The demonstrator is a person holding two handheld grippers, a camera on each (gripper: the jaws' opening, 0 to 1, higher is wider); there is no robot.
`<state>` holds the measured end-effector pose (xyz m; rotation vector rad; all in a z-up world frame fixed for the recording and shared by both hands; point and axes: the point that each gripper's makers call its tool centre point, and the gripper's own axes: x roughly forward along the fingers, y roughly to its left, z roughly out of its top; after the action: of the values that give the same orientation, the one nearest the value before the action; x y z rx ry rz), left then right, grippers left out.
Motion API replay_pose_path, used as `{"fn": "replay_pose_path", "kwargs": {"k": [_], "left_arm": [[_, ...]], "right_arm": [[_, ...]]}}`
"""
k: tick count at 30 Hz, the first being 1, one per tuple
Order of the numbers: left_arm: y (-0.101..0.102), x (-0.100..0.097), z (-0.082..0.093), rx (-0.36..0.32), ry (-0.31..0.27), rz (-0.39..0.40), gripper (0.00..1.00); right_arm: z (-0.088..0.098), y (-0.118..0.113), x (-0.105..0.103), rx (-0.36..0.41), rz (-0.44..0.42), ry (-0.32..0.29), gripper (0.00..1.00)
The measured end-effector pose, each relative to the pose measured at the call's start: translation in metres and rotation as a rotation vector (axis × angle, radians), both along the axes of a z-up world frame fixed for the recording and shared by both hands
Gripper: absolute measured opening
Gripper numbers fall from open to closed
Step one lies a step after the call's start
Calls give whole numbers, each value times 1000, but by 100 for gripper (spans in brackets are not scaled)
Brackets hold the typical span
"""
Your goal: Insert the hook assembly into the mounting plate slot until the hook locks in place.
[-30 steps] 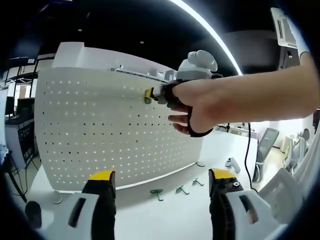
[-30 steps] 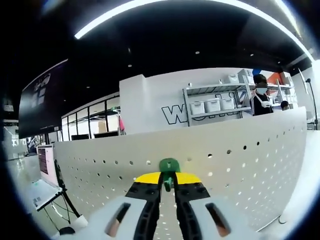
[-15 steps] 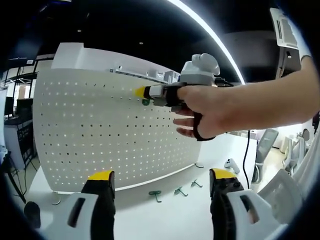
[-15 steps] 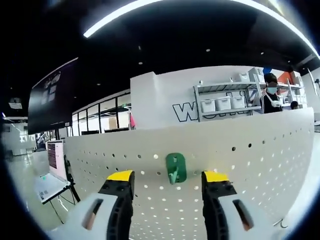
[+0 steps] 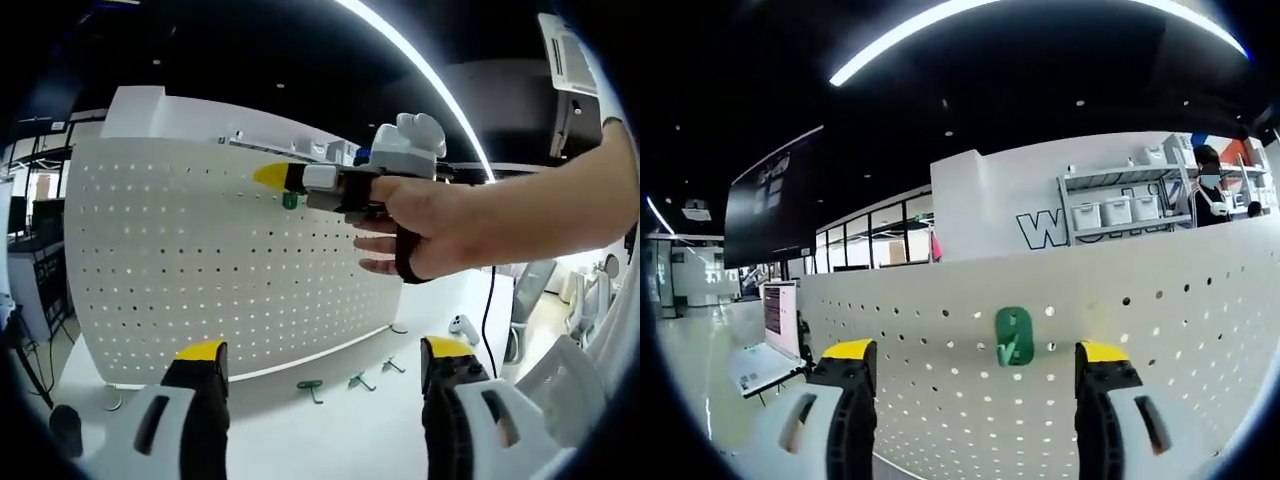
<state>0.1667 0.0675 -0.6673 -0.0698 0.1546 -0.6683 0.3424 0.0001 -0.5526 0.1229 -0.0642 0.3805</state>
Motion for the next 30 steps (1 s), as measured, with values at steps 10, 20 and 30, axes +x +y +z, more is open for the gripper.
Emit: {"fn": "replay_pose_path", "kwargs": {"k": [10,20,30], "left_arm": [[-2,0,1,4,-3,-7,81],[-8,0,0,12,-5,-20,81],[-5,1,1,-6,-1,-9,81]], "right_arm": [[-3,-7,-7,-11,81,-23,71],[5,-10,-15,6,175,-57,68],[-13,-30,-38,-9,240,-25,70]]}}
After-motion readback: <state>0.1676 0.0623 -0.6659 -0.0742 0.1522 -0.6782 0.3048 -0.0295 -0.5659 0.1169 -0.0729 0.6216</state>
